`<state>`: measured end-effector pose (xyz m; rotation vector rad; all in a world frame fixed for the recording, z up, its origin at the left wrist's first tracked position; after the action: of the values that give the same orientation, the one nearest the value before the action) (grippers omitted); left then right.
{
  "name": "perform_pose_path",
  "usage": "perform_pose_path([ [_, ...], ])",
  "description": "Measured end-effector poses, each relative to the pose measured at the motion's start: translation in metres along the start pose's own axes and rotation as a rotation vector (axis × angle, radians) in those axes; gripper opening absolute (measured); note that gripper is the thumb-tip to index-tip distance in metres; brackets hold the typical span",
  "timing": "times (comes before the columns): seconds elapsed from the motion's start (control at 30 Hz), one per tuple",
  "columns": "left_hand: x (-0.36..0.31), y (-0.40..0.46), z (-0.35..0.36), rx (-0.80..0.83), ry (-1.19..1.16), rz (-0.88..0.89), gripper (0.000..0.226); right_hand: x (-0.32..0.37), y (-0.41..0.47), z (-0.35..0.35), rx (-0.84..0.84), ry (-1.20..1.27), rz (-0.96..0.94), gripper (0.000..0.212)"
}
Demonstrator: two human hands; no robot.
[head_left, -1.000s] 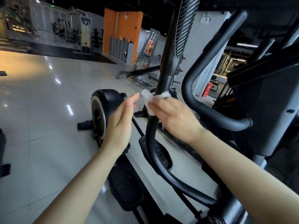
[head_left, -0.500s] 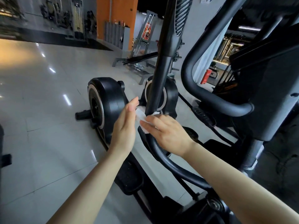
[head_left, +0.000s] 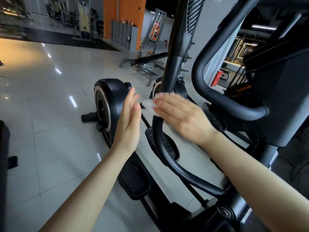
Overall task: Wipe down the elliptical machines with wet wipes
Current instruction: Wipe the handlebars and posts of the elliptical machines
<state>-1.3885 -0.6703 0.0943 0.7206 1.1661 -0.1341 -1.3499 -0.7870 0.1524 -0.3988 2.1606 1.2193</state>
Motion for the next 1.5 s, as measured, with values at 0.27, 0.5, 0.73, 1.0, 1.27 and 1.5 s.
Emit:
perform_pose_path([
  [0.27, 0.007, -0.013, 0.014, 0.122, -0.040, 0.004, 0.052, 0.002, 0.000, 0.014, -0.004, 0.096, -0.060, 0.021],
  [0.5, 0.024, -0.014, 0.023, 0.290, 0.055, -0.098, 0.041, 0.083, -0.101, 0.061, 0.393, 0.226, -0.299, 0.019],
  [0.73, 0.015, -0.016, 0.012, 0.330, -0.056, -0.132, 0.089, 0.021, -0.025, 0.033, 0.136, 0.107, -0.333, 0.020],
  [1.0, 0.035, 0.001, 0.014, 0.219, 0.015, -0.203, 0.057, 0.068, -0.082, 0.047, 0.325, 0.205, -0.250, 0.035],
  [1.27, 0.046, -0.059, 0.031, 0.197, 0.059, -0.047, 0.064, 0.100, -0.176, 0.027, 0.576, 0.285, -0.196, 0.018],
  [1.5, 0.051, -0.056, 0.032, 0.188, -0.005, -0.154, 0.053, 0.072, -0.110, 0.034, 0.287, 0.186, -0.083, 0.024],
])
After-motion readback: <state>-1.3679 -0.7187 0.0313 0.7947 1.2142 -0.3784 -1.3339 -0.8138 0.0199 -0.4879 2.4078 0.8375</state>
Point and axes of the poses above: each hand's wrist, its own y-axis towards the middle knuckle, its own z-axis out of the palm, x = y × z, the point moved 9 cm from there along y, towards the middle knuckle, and after that the axes turned 14 degrees about -x, right-handed, at the moved point
